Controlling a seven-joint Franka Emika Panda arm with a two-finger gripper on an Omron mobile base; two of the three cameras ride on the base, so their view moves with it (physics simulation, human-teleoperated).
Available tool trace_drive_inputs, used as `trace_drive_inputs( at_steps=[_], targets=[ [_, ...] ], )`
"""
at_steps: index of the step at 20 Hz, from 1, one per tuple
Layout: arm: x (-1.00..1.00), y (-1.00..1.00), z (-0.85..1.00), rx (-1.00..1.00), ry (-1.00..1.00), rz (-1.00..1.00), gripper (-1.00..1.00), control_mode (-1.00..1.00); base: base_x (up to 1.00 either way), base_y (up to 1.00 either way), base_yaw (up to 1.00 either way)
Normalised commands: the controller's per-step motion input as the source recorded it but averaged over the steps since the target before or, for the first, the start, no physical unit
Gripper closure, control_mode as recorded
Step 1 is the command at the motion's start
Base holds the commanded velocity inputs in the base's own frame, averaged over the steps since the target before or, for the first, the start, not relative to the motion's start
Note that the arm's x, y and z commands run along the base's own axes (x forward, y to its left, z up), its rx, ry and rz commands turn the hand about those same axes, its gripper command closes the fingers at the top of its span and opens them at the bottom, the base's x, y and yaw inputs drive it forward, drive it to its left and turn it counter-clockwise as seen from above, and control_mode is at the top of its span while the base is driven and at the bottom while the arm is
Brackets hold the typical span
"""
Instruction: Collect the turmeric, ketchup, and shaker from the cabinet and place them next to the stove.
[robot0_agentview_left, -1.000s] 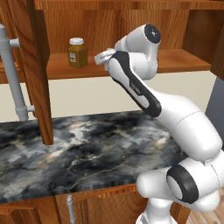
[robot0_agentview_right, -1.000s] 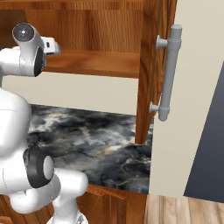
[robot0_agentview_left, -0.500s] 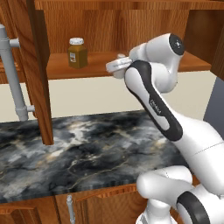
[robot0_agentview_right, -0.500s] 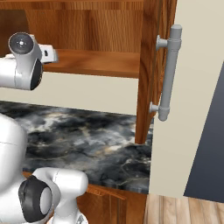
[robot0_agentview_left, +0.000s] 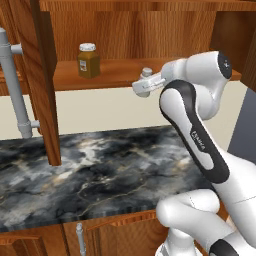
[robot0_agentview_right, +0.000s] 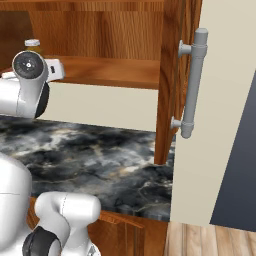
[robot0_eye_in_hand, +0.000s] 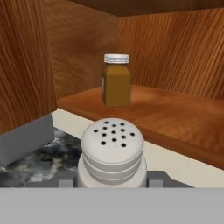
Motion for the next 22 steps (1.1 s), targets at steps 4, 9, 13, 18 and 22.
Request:
trace_drive_inputs(
  at_steps=[4, 9, 13, 18, 22],
  targets=[
    [-0.14, -0.02, 0.03, 0.0, 0.01, 0.09, 1.0, -1.0, 0.0, 0.0, 0.0],
    [-0.04, 0.0, 0.17, 0.0, 0.09, 0.05, 1.0, -1.0, 0.0, 0.0, 0.0],
    [-0.43, -0.01, 0.1, 0.0, 0.03, 0.02, 1.0, -1.0, 0.0, 0.0, 0.0],
    [-0.74, -0.16, 0.02, -0.03, 0.0, 0.01, 1.0, -1.0, 0.0, 0.0, 0.0],
    [-0.86, -0.29, 0.0, -0.07, 0.0, 0.0, 1.0, -1.0, 0.0, 0.0, 0.0]
  ],
)
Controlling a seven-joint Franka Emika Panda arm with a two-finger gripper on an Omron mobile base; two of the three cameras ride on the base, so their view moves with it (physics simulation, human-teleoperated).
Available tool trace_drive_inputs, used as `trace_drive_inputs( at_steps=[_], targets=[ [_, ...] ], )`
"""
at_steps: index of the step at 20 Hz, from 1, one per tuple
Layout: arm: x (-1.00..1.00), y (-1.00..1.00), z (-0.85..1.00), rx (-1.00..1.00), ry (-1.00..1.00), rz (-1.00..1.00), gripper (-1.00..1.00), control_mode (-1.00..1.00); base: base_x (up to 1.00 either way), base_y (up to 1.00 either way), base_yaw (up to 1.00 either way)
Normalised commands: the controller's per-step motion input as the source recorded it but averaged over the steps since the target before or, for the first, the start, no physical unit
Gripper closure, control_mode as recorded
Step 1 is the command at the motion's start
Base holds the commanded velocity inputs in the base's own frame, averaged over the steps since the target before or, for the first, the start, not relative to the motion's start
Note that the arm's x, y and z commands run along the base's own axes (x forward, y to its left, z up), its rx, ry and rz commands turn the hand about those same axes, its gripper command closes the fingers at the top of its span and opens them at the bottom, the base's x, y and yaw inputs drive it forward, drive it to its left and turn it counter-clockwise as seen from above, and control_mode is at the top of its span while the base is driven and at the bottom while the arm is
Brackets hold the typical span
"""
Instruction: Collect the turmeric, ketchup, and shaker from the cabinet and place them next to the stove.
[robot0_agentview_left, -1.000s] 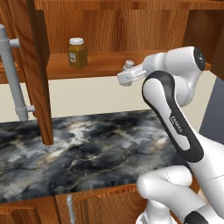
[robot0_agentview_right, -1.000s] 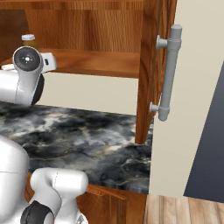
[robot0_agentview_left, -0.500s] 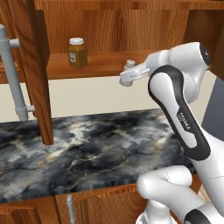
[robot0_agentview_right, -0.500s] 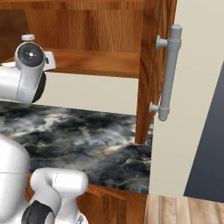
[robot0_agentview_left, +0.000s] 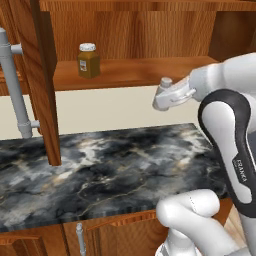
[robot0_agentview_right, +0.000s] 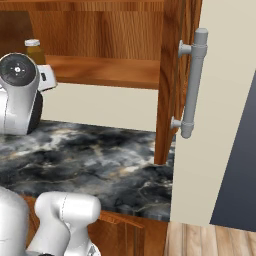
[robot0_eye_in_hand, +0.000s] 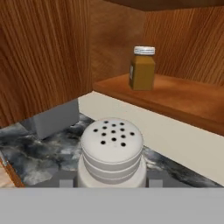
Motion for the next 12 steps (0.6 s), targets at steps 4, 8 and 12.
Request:
trace_drive_inputs(
  at_steps=[4, 8, 12],
  targets=[
    [-0.77, -0.35, 0.0, -0.09, 0.0, 0.0, 1.0, -1.0, 0.0, 0.0, 0.0],
    [-0.71, -0.34, 0.0, -0.1, -0.01, 0.0, 1.0, -1.0, 0.0, 0.0, 0.0],
    [-0.66, -0.31, -0.01, -0.05, 0.0, 0.0, 1.0, -1.0, 0.0, 0.0, 0.0]
  ],
)
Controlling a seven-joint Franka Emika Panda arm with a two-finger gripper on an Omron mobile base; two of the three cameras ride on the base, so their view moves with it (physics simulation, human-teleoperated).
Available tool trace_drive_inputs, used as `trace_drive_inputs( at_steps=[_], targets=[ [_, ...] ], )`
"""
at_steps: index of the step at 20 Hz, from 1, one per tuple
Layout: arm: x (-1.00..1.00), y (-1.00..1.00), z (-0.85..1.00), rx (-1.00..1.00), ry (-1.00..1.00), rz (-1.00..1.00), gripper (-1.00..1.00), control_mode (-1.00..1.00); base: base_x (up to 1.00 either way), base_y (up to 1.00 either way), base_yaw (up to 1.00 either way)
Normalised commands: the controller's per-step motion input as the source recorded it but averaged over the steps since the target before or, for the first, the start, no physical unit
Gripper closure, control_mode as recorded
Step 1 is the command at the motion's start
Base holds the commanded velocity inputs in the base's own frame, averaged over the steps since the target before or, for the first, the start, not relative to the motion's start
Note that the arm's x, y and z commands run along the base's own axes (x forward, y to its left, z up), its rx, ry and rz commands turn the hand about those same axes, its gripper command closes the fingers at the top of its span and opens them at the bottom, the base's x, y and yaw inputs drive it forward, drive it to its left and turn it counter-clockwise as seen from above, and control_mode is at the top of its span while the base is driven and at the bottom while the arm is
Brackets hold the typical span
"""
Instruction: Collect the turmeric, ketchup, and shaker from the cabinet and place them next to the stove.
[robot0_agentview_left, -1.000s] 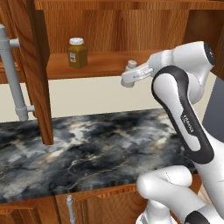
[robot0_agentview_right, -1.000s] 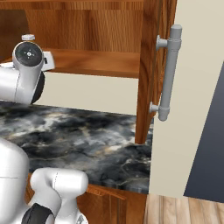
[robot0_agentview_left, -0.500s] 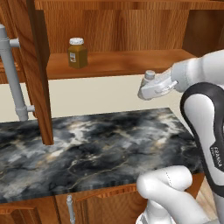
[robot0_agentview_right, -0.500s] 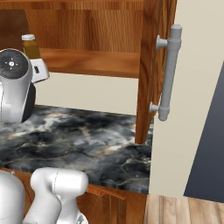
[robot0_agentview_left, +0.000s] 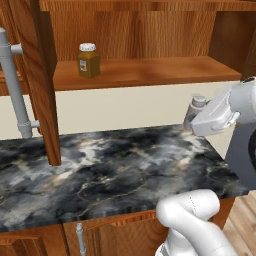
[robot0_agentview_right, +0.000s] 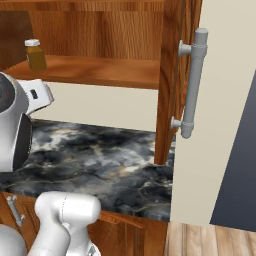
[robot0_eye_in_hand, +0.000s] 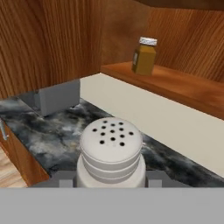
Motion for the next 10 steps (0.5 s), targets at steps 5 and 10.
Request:
trace_drive_inputs(
  at_steps=[5, 10],
  targets=[
    [-0.72, -0.2, -0.13, 0.0, 0.0, -0.01, 1.0, -1.0, 0.0, 0.0, 0.0],
    [-0.21, 0.0, -0.02, 0.02, 0.0, -0.03, 1.0, -1.0, 0.0, 0.0, 0.0]
  ],
)
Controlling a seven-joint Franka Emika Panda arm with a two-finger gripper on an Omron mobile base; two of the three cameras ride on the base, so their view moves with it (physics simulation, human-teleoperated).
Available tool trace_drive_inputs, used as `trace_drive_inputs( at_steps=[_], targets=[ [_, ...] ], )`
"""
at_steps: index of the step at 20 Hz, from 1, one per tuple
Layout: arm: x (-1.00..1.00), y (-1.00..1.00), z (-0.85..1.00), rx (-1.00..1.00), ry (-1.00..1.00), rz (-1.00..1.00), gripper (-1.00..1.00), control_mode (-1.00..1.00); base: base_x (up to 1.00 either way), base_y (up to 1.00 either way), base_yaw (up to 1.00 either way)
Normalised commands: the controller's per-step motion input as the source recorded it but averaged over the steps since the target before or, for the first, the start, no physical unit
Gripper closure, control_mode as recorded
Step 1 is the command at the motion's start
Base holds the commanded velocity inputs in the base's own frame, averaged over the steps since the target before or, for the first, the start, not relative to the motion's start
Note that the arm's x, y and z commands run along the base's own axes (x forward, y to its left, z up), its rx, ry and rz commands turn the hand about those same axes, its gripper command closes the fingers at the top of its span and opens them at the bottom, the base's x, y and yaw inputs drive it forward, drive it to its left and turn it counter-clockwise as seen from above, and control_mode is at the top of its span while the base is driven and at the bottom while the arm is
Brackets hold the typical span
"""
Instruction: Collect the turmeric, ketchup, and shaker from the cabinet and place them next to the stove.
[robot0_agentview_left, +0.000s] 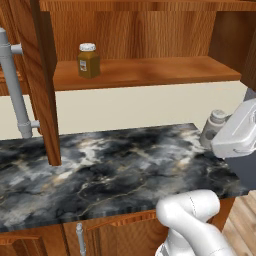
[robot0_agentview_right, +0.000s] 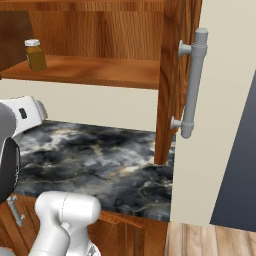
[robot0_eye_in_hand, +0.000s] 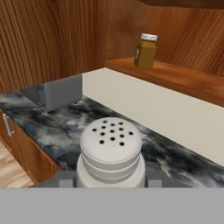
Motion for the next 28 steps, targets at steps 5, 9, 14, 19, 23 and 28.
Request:
trace_drive_inputs(
  at_steps=[5, 9, 14, 19, 23, 28],
  targets=[
    [-0.01, 0.01, -0.1, 0.0, 0.02, 0.0, 1.0, -1.0, 0.0, 0.0, 0.0],
    [0.0, 0.0, 0.0, 0.0, 0.0, 0.0, 1.0, 1.0, -0.47, 0.11, 0.0],
    [0.0, 0.0, 0.0, 0.0, 0.0, 0.0, 1.0, 1.0, -0.69, 0.31, 0.0],
    [0.0, 0.0, 0.0, 0.0, 0.0, 0.0, 1.0, 1.0, -0.78, 0.67, 0.08],
    [0.0, 0.0, 0.0, 0.0, 0.0, 0.0, 1.0, 1.0, -0.6, 0.83, 0.23],
    [0.0, 0.0, 0.0, 0.0, 0.0, 0.0, 1.0, 1.0, -0.55, 0.91, 0.29]
  ],
)
